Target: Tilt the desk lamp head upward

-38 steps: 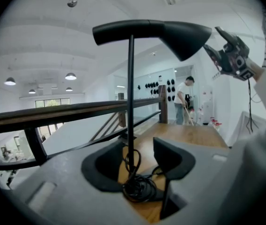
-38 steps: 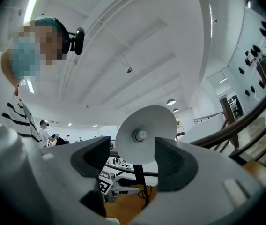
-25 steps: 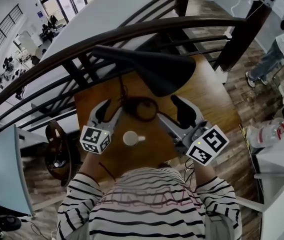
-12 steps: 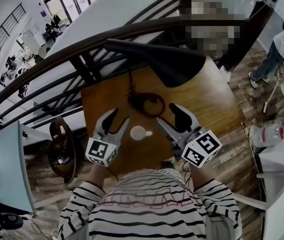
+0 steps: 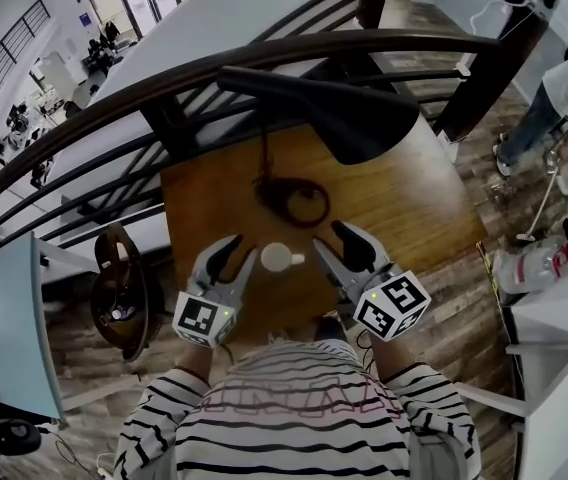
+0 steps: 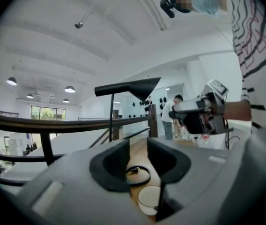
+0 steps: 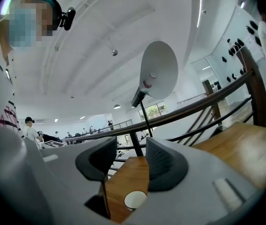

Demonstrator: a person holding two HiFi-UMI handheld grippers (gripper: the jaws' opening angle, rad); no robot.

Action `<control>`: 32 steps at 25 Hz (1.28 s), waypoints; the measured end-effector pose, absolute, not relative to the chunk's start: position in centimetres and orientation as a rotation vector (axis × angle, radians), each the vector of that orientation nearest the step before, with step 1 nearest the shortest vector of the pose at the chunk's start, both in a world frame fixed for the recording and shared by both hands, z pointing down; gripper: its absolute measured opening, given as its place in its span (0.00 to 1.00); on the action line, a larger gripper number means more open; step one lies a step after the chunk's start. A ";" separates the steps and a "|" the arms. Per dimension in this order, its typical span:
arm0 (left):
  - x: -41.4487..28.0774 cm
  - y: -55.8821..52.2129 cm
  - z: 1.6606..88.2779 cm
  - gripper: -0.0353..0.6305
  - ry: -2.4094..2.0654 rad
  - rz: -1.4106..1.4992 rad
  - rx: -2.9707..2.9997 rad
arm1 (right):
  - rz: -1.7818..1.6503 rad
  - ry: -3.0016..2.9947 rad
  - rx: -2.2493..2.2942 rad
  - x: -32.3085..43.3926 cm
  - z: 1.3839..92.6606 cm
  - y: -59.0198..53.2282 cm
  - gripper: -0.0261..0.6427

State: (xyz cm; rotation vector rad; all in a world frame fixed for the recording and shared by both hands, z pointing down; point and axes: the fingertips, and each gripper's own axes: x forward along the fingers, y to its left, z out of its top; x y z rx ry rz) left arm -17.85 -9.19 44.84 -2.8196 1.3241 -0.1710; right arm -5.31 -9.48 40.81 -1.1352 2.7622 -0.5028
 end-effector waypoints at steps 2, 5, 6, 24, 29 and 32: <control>-17.6 -8.5 45.1 0.22 1.315 -0.166 -2.832 | -0.534 2.749 -1.152 -5.2 41.3 -9.3 0.30; -17.8 -7.9 45.3 0.20 1.314 -0.159 -2.842 | -0.569 2.734 -1.164 -5.4 42.2 -9.0 0.26; -18.0 -7.8 45.3 0.18 1.325 -0.150 -2.843 | -0.579 2.733 -1.167 -5.5 42.4 -9.0 0.25; -18.6 -6.4 47.0 0.06 1.354 -0.220 -2.855 | -0.709 2.736 -1.186 -6.4 46.1 -7.8 0.04; -18.3 -6.0 47.0 0.06 1.335 -0.235 -2.875 | -0.729 2.748 -1.186 -6.6 46.5 -7.7 0.04; -18.2 -5.8 47.0 0.06 1.332 -0.244 -2.887 | -0.730 2.767 -1.172 -6.8 46.5 -7.5 0.04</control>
